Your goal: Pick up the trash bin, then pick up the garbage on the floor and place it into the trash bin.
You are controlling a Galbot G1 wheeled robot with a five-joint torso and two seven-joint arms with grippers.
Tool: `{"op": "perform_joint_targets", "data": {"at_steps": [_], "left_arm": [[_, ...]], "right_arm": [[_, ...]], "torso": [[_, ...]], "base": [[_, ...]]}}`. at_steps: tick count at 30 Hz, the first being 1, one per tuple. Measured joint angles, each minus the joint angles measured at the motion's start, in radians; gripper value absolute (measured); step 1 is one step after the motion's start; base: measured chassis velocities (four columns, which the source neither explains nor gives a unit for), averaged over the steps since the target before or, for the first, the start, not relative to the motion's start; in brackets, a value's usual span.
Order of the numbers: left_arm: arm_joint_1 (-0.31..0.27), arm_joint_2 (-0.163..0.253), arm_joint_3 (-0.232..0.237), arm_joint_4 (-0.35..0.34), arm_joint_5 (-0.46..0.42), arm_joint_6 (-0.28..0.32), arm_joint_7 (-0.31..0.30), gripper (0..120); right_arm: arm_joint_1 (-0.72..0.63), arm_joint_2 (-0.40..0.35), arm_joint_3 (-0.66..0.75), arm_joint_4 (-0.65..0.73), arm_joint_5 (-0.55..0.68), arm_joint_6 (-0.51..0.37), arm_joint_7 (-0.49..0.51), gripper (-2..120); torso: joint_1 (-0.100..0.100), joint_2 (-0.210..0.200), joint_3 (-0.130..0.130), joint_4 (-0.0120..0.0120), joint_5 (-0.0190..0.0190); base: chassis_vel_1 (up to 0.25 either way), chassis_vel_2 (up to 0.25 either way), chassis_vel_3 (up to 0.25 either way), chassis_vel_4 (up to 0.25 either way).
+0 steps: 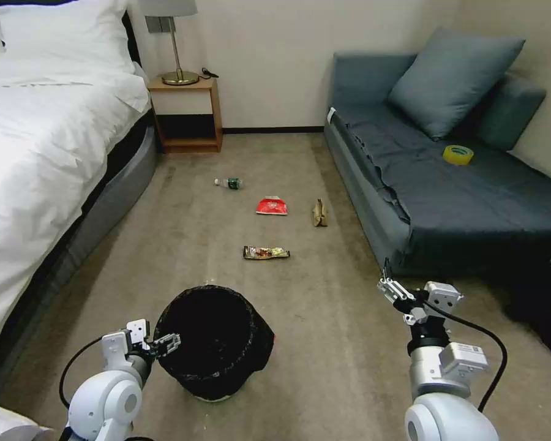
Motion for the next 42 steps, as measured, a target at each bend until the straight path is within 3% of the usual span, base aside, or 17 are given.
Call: {"op": "perform_joint_targets", "data": {"at_steps": [10,14,20,22,32,36,42], "left_arm": [[-0.015,-0.007,0.003,0.031,-0.031,-0.007,-0.003,56],[-0.020,-0.012,0.005,0.039,-0.051,-0.008,-0.004,36],[-0.020,-0.016,0.005,0.041,-0.079,-0.009,-0.014,20],[-0.021,-0.019,0.005,0.041,-0.096,-0.009,-0.022,8],[-0.012,-0.032,-0.013,0.026,-0.123,-0.005,-0.037,4],[0.011,-0.044,-0.045,-0.041,-0.113,0.006,-0.041,3],[0.027,-0.058,-0.105,-0.158,0.002,0.005,-0.038,3]], "right_arm": [[0.009,0.000,-0.002,-0.009,-0.002,0.006,0.000,100],[0.013,0.000,0.001,-0.014,-0.002,0.012,0.000,100],[0.013,0.000,0.003,-0.015,-0.001,0.016,0.000,100],[0.013,0.000,0.005,-0.016,0.002,0.017,0.000,100],[0.011,0.000,0.005,-0.011,0.008,0.026,0.002,100],[0.014,-0.007,0.003,-0.011,0.029,0.051,0.015,100],[0.012,-0.021,-0.002,-0.004,0.085,0.064,0.049,100]], "torso": [[0.000,0.000,0.000,0.0001,0.0005],[0.000,0.000,0.000,0.0002,0.0009],[0.000,0.000,0.000,0.0003,0.0006],[0.000,0.000,0.000,0.0003,0.0005],[0.000,0.000,0.000,-0.0002,-0.0007],[0.000,0.000,0.000,-0.0004,-0.0012],[0.000,0.000,0.000,-0.0001,-0.0001]], "base": [[0.000,0.000,0.000,0.000],[0.000,0.000,0.000,0.000],[0.000,0.000,0.000,0.000],[0.000,0.000,0.000,0.000],[0.000,0.000,0.000,0.000],[0.000,0.000,0.000,0.000],[0.000,0.000,0.000,0.000]]}}
